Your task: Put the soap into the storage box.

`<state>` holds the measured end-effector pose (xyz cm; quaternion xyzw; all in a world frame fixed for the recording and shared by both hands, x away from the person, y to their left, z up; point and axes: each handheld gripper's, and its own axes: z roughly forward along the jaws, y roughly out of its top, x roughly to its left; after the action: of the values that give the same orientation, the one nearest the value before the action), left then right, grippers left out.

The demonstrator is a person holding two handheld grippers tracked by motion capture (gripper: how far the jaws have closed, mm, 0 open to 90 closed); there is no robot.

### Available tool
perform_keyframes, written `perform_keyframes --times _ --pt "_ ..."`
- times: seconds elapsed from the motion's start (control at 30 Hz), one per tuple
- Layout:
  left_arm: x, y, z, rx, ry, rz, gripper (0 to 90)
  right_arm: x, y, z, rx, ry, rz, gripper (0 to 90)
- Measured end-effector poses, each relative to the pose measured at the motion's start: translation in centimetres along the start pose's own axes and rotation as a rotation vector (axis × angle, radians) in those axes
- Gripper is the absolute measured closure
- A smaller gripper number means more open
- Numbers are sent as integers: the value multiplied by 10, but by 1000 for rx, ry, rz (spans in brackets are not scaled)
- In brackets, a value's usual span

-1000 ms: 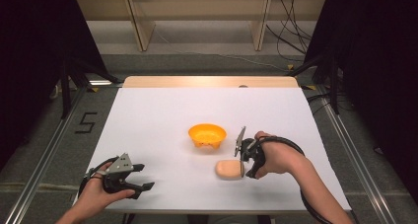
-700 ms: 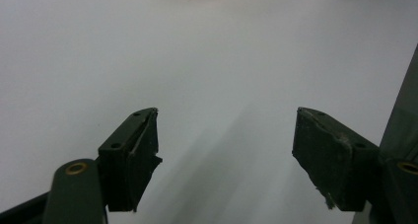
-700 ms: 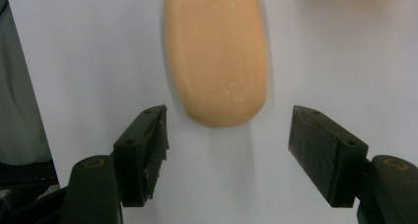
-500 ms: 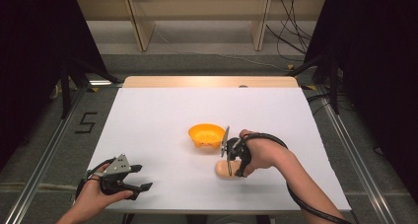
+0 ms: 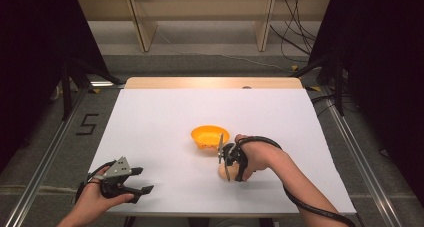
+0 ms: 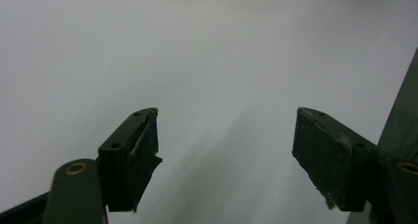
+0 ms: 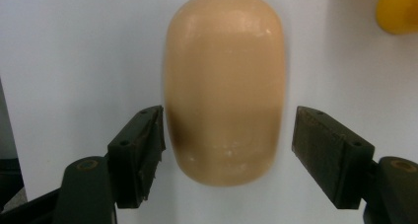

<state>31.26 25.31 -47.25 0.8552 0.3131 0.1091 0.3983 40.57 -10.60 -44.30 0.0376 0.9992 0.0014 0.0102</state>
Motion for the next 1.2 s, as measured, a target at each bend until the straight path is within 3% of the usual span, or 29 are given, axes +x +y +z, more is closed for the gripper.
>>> perform_keyframes --times 0.07,0.13,0.3,0.4,0.47,0.57,0.77,0.83,0.97,1.0,1.03,1.1,1.2 --pt "0 0 0 1 0 0 253 0 1 2 -3 -1 -17 290" --pt "1 1 0 2 -1 26 253 0 3 5 4 1 -15 289" --pt "0 0 0 2 -1 1 254 -3 6 12 16 -8 -72 287" --pt "0 0 0 3 -1 2 253 -2 8 14 29 -8 -60 294" --pt "1 1 0 3 -1 26 253 -5 9 17 19 -14 -113 307" --pt "1 1 0 4 -1 26 253 -3 10 16 33 7 -77 324" --pt "1 1 -1 0 -2 27 253 -7 10 17 23 8 -119 328" --pt "1 1 0 3 -2 27 254 -7 9 18 2 27 -102 329" --pt "1 1 0 2 -2 27 253 -5 8 15 16 14 -81 330" --pt "1 1 0 2 -2 27 253 -5 8 15 16 14 -81 330" --pt "1 1 0 1 -2 26 254 -8 7 17 -7 28 -116 330" --pt "1 1 0 2 -2 26 253 -8 7 17 3 17 -126 330" --pt "1 1 0 -1 -2 26 254 -6 8 15 22 28 -107 331"
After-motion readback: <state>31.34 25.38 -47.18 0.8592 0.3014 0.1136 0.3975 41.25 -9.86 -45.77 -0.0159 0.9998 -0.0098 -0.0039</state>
